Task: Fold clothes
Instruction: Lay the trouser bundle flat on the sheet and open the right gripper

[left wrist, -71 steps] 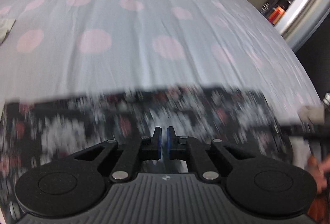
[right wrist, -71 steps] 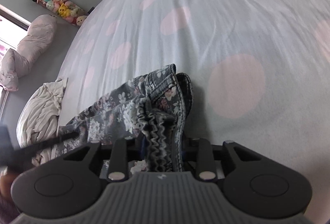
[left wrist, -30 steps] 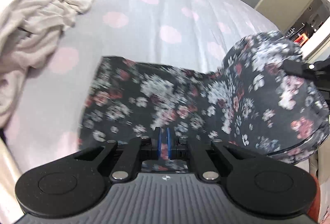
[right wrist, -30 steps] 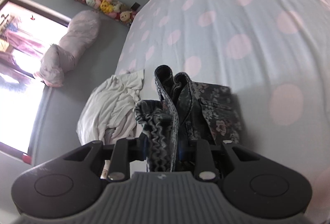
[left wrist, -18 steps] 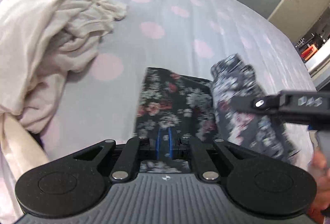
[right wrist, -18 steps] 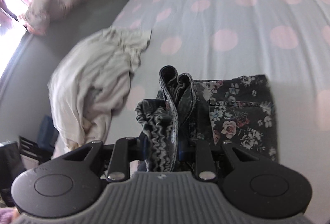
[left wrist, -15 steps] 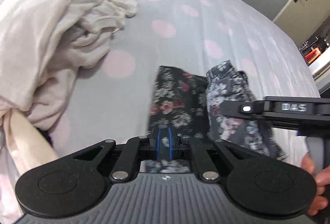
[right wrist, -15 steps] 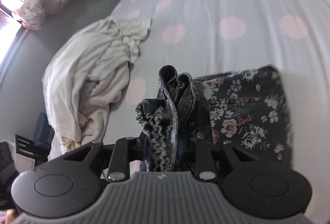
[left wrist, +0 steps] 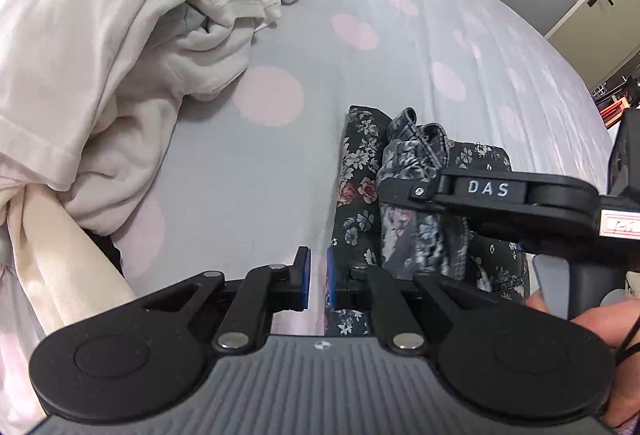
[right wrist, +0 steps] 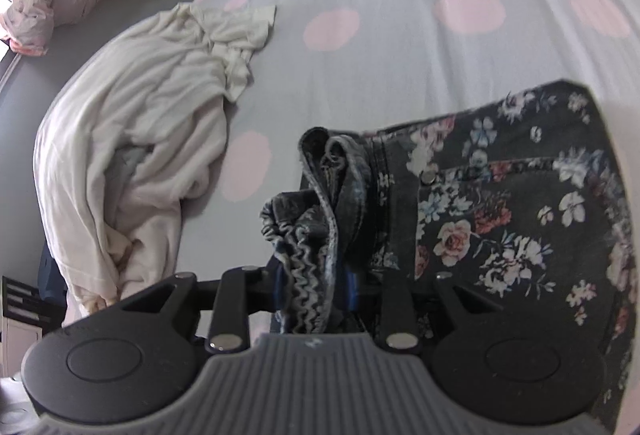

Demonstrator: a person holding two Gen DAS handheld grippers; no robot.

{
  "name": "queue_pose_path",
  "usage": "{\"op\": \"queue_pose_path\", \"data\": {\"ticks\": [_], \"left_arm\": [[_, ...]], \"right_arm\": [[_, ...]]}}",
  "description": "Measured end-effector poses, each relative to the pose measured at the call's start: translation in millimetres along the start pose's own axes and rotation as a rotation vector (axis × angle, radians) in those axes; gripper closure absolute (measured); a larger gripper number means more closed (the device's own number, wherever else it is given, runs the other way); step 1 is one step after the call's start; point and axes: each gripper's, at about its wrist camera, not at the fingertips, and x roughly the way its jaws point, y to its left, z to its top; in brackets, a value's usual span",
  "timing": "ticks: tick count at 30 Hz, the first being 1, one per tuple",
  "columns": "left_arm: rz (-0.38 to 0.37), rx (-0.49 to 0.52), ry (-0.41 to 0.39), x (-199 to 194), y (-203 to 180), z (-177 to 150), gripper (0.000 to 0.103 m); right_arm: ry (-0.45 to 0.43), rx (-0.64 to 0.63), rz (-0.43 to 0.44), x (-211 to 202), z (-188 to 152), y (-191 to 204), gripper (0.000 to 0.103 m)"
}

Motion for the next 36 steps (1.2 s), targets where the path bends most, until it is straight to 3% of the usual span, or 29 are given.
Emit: {"op": "queue_pose_path", "data": {"ticks": [9,14,17,19,24,26,27,28,31,36], "left_arm": [[-0.013,-0.023,-0.045,-14.9,-3.2,-4.0,0.096],[-0.055,-0.023,-0.082,-28.0,-10.4,-3.0,0.084],[-0.091,-0.017,-0.095,-28.8,-20.1,-1.5,0.065],[-0.103,-0.002,-0.102,-27.0,-29.2,0.1,0.062],[-0.084,0.039,-0.092,-9.2,-45.2,2.9,0.062],[-0.060,0.031,-0.089,-0.7,-43.6,2.8,0.076],[-0.048,0.026,-0.088,3.5,-42.8,2.7,0.097],[-0.036,0.022,-0.086,7.8,-42.0,2.6,0.101],[0.000,0.010,-0.082,20.4,-39.6,2.4,0.102],[0.044,-0.004,-0.079,39.9,-31.0,-1.8,0.102]], "right_arm": [[-0.006,-0.009,0.060,-26.5,4.5,6.9,0.048],[-0.079,-0.046,0.056,-63.5,-1.5,-1.3,0.048],[-0.124,-0.089,0.031,-85.4,-12.5,-12.8,0.056],[-0.144,-0.106,0.008,-98.1,-22.4,-24.2,0.066],[-0.153,-0.112,-0.056,-120.5,-46.4,-60.1,0.066],[-0.165,-0.138,-0.100,-127.2,-54.2,-71.7,0.066],[-0.169,-0.149,-0.113,-129.9,-56.8,-77.3,0.066],[-0.173,-0.160,-0.125,-132.6,-59.4,-82.8,0.070],[-0.185,-0.184,-0.141,-136.7,-62.8,-93.1,0.076],[-0.195,-0.215,-0.139,-130.2,-63.0,-100.3,0.077]]}}
